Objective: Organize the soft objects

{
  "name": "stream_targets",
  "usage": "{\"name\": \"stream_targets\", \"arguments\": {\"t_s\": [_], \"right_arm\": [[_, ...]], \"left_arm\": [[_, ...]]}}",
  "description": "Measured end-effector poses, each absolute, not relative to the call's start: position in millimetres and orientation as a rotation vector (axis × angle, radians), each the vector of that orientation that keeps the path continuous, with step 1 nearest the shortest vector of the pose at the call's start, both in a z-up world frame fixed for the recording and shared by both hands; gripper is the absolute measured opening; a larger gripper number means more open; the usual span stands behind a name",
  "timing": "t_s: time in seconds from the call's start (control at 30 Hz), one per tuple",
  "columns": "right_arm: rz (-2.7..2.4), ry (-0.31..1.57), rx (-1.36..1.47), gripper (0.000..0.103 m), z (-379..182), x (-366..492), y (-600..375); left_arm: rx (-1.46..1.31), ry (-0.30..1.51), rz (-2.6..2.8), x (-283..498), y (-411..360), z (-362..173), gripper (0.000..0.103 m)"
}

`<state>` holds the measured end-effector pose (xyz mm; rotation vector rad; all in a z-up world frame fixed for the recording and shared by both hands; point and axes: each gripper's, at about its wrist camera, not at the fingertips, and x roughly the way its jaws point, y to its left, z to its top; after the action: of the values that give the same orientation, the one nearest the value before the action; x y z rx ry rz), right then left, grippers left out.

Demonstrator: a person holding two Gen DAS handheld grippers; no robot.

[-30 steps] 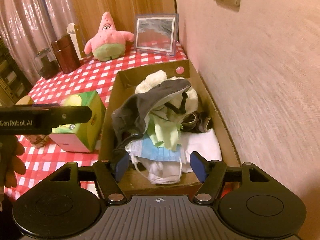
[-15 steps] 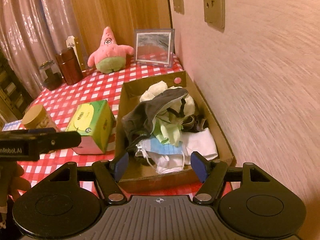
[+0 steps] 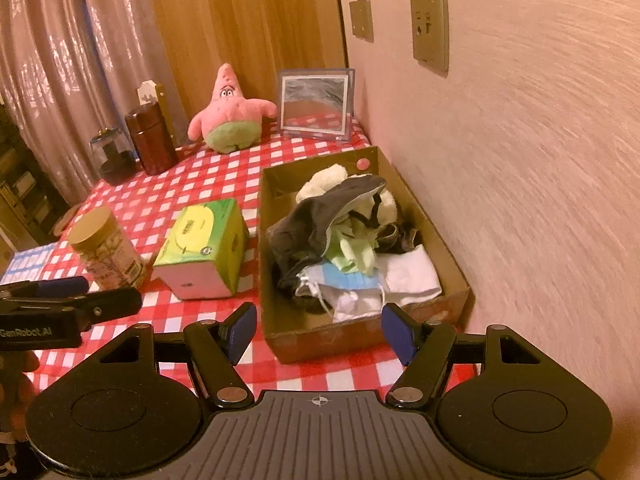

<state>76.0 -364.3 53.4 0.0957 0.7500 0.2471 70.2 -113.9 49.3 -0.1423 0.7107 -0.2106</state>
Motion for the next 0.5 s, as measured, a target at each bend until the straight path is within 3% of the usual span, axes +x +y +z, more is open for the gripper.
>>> {"name": "stream_targets", "arguments": {"t_s": [0.5], "right_arm": [[0.227, 0.744, 0.087, 0.069, 47.2, 34.3, -351.1]], "left_arm": [[-0.133, 0.724, -0.189, 18.9, -102.1, 47.2, 0.102]]}}
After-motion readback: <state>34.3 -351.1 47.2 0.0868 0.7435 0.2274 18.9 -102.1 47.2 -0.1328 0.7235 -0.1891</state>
